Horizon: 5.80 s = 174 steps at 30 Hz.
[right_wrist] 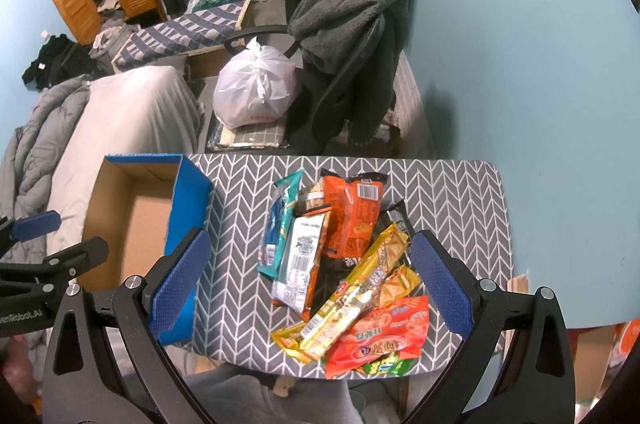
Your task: Organize snacks
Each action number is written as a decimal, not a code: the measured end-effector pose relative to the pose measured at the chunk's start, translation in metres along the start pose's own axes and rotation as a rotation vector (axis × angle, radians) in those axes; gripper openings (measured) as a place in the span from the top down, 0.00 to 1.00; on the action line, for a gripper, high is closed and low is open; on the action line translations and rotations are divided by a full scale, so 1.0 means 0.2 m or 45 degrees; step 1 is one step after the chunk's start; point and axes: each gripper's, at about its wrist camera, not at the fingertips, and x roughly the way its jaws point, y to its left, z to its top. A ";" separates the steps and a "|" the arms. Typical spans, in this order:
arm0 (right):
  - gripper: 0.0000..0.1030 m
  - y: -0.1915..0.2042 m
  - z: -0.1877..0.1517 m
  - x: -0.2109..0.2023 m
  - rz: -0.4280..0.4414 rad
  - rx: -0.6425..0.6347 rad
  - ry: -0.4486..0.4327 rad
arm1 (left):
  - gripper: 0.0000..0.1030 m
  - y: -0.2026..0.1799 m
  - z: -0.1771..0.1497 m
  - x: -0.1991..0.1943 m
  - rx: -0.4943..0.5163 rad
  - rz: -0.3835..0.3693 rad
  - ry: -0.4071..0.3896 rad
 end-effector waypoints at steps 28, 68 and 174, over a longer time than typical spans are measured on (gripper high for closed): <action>0.03 -0.12 -0.06 0.07 -0.015 0.087 0.058 | 0.15 -0.03 0.12 0.09 0.073 -0.027 0.027; 0.17 -0.41 -0.43 0.75 0.077 0.515 0.437 | 0.15 -0.22 0.20 0.95 0.166 -0.145 0.414; 0.65 -0.08 -0.08 0.44 0.276 -0.074 0.234 | 0.82 0.01 0.06 0.61 0.122 -0.036 0.190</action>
